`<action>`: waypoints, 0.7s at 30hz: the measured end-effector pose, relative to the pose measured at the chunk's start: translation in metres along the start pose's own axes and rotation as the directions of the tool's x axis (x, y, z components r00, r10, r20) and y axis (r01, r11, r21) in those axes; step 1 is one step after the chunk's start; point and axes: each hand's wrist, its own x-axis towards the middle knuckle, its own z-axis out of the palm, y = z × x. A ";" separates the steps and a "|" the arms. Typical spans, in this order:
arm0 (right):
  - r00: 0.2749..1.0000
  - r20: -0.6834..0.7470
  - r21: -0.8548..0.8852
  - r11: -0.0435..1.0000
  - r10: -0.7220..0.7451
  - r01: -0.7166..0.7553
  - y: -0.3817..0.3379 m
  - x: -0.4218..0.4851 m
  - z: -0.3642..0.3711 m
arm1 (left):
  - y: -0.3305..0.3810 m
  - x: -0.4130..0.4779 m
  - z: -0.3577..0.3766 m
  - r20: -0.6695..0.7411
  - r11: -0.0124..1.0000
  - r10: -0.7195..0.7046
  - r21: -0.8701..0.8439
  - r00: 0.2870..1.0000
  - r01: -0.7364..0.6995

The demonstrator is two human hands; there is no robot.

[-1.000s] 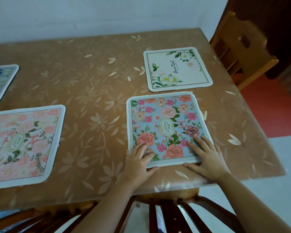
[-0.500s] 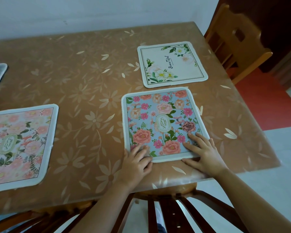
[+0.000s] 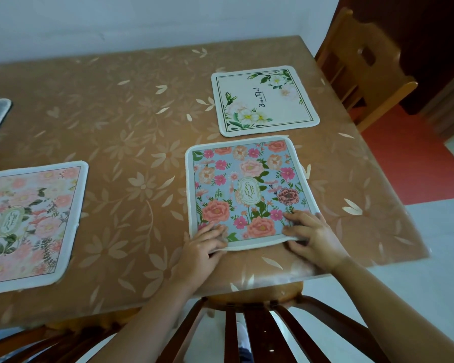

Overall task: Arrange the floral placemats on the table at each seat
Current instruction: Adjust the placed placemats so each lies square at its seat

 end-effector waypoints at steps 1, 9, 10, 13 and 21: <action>1.000 0.003 -0.001 1.000 0.008 -0.008 0.000 -0.001 0.000 | 0.000 -0.001 0.000 -0.018 1.000 0.011 -0.015 1.000 -0.012; 0.998 0.003 0.007 0.998 0.063 -0.063 0.000 -0.018 0.004 | 0.004 -0.008 0.006 -0.016 0.996 0.084 -0.021 0.996 -0.084; 0.996 0.009 0.002 0.996 0.085 -0.085 0.002 -0.019 0.004 | 0.004 -0.009 0.007 -0.005 0.996 0.092 0.006 0.996 -0.092; 0.989 0.052 -0.006 0.990 0.141 -0.141 0.005 -0.020 0.003 | 0.006 -0.009 0.007 0.002 0.990 0.122 0.069 0.992 -0.122; 0.984 0.060 -0.066 0.985 0.165 -0.161 0.002 -0.019 0.002 | 0.007 -0.008 0.009 0.032 0.980 0.099 0.170 0.995 -0.103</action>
